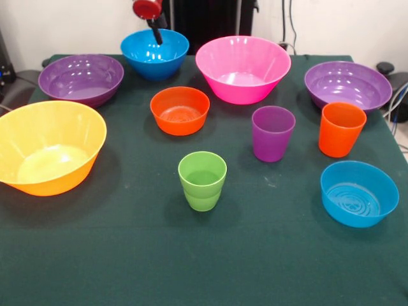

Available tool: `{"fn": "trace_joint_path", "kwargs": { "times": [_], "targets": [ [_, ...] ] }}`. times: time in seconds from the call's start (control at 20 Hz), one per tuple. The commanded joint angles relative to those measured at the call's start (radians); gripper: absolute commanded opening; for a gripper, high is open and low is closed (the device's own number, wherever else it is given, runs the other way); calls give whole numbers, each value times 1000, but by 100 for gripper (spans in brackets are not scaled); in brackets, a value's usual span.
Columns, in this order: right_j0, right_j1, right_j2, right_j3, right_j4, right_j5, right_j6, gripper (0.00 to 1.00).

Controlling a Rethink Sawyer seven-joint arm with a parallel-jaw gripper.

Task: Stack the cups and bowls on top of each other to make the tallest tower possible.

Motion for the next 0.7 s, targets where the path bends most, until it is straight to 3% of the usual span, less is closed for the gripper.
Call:
{"fn": "trace_joint_path", "kwargs": {
  "times": [0.05, 0.3, 0.7],
  "targets": [
    [42, -59, 91, 0, 58, 74, -129, 100],
    [45, -97, 144, -31, 68, 40, -139, 100],
    [47, -121, 88, -66, -45, 32, -134, 100]
  ]
}}
